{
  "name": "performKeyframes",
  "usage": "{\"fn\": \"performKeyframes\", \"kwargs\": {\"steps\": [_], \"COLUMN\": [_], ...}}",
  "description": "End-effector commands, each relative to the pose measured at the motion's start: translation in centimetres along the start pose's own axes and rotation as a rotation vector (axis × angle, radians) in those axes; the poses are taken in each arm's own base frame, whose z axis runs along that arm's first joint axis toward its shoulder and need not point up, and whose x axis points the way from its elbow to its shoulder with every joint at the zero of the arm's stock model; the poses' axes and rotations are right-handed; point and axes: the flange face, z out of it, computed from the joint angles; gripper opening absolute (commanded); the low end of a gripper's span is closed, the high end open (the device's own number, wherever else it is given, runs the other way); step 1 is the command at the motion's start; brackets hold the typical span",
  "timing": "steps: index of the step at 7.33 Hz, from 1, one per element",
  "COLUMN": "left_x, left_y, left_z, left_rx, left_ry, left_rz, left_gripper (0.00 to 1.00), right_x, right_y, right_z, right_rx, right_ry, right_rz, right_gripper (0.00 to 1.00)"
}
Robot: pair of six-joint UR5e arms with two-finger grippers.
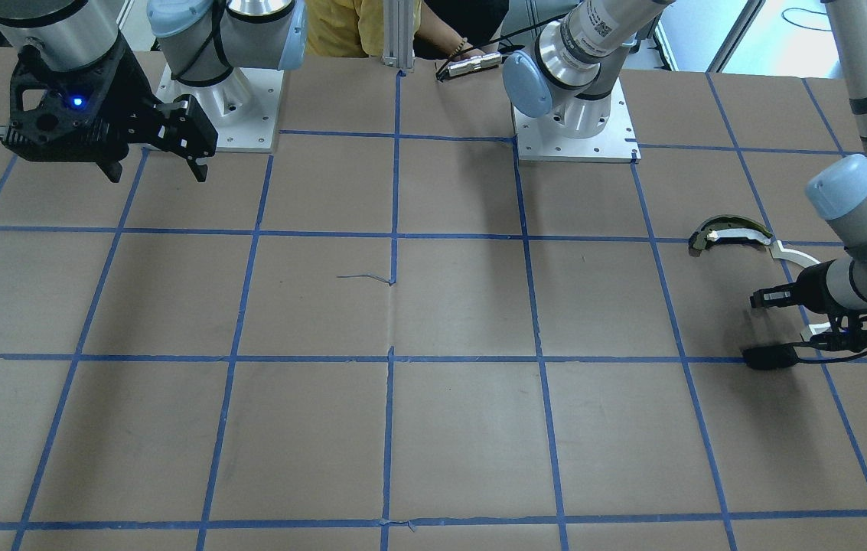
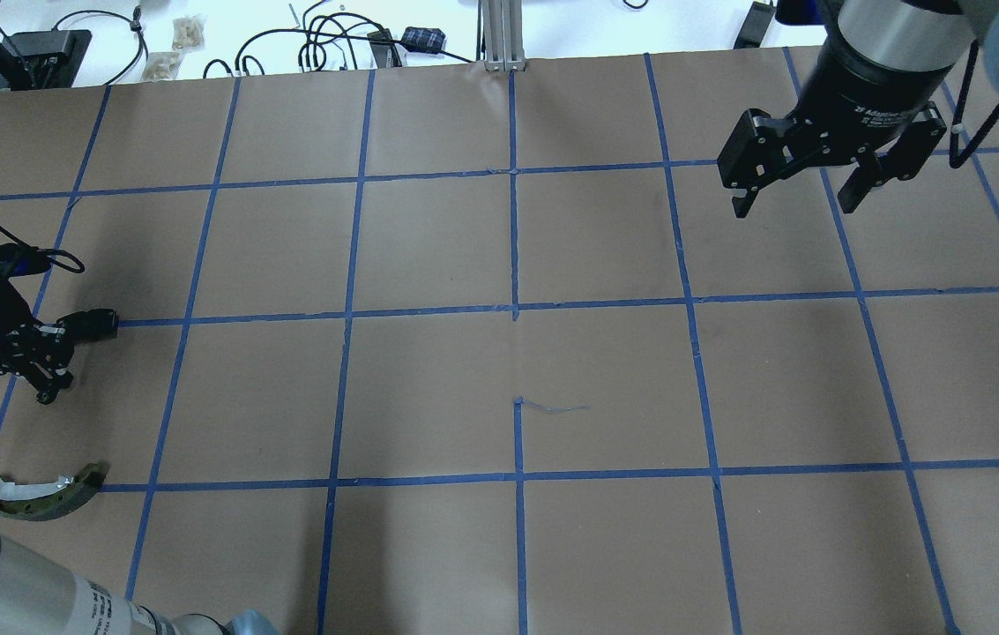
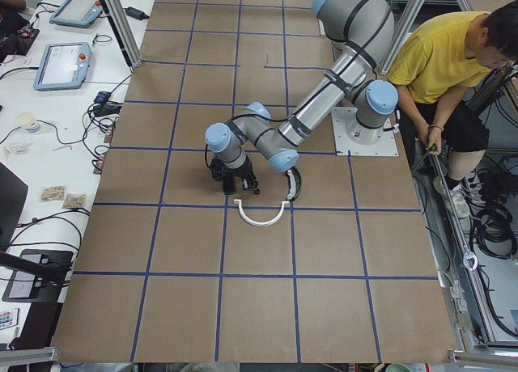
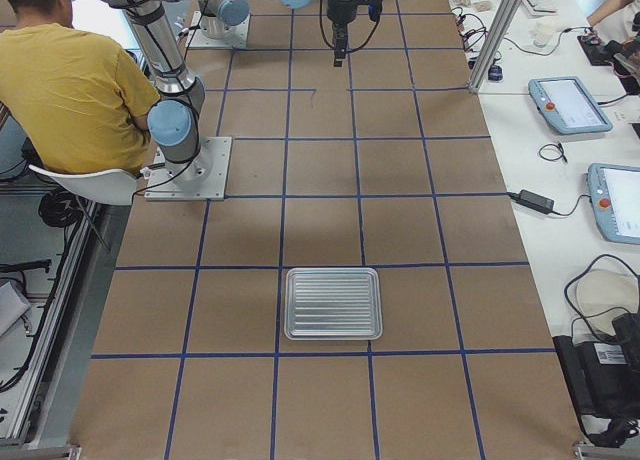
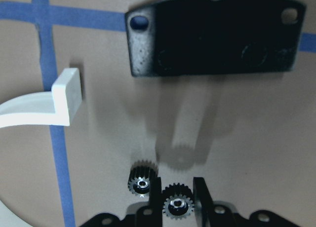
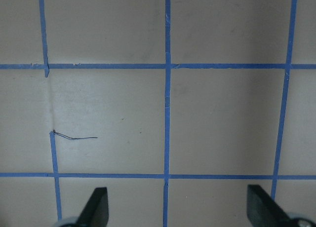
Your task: Place bearing gear from tray to pile
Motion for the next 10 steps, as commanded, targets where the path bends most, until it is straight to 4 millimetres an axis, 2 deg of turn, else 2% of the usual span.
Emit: {"fn": "performKeyframes", "kwargs": {"steps": [1,4,5,6,7,9,10], "left_x": [0.1,0.5,0.6,0.6,0.6,0.8,1.1], "left_y": [0.0,0.1,0.2,0.2,0.3,0.4,0.2], "left_z": [-0.1,-0.5,-0.7,-0.8,-0.9,-1.3,-2.5], "left_rx": [0.000,0.002,0.004,0.004,0.005,0.004,0.022], "left_ry": [-0.002,-0.008,-0.009,-0.009,-0.010,-0.007,-0.020], "left_rz": [0.011,0.016,0.018,0.017,0.016,0.017,0.020], "left_gripper": [0.92,0.95,0.86,0.62,0.61,0.97,1.00], "right_x": [-0.1,-0.1,0.0,0.0,0.0,0.0,0.0], "right_y": [0.0,0.0,0.0,0.0,0.0,0.0,0.0], "right_z": [0.0,0.0,0.0,0.0,0.0,0.0,0.0], "right_rx": [0.000,0.000,0.000,0.000,0.000,0.000,0.000], "right_ry": [0.000,0.000,0.000,0.000,0.000,0.000,0.002], "right_rz": [-0.001,-0.003,-0.001,-0.001,-0.001,-0.001,-0.001], "right_gripper": [1.00,1.00,1.00,1.00,1.00,1.00,1.00]}}
